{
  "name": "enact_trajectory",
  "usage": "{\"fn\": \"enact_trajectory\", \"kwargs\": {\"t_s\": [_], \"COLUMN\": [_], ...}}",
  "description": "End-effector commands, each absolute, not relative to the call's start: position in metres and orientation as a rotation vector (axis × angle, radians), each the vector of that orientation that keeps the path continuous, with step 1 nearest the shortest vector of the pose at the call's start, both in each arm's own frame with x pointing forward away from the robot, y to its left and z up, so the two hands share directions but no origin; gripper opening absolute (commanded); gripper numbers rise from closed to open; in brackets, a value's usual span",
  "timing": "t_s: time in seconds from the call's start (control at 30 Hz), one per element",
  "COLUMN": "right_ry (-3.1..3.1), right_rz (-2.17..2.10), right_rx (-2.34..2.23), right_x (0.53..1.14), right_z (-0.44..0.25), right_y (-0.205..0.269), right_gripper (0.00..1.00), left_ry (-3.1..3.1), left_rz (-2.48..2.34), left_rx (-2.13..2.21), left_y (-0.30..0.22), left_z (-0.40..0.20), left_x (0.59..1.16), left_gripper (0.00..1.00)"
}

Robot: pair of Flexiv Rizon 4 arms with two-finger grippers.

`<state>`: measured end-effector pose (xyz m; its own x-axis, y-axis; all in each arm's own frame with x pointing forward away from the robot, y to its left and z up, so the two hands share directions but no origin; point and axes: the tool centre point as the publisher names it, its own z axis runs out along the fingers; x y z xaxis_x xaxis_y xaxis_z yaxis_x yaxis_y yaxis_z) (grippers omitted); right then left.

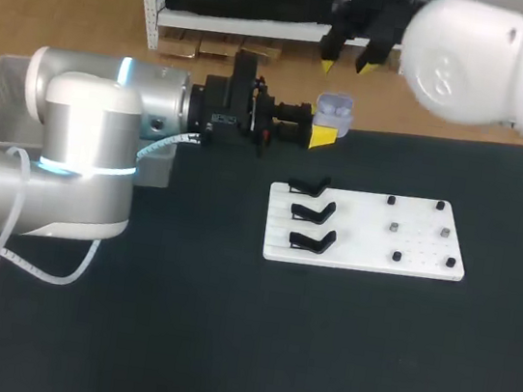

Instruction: Pick up each earbud case from the left stands, insert the matching earbuds, close the lid, and place the case in the box.

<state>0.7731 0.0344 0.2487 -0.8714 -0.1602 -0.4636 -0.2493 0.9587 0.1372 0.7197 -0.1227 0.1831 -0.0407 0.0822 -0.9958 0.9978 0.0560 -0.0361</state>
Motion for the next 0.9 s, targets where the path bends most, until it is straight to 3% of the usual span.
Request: {"fn": "enact_trajectory", "kwargs": {"t_s": [0.03, 0.9], "right_ry": [2.643, 2.712], "right_rz": [0.267, 0.254], "right_rx": [-0.263, -0.278], "right_x": [0.784, 0.739], "right_z": [0.232, 0.219], "right_y": [0.035, 0.025], "right_gripper": [0.47, 0.46], "left_ry": [1.319, 1.319], "left_rz": [-1.151, -1.151], "left_rx": [1.204, 1.204], "left_y": [-0.122, -0.122], "left_z": [0.182, 0.182], "left_x": [0.718, 0.718], "left_gripper": [0.00, 0.00]}}
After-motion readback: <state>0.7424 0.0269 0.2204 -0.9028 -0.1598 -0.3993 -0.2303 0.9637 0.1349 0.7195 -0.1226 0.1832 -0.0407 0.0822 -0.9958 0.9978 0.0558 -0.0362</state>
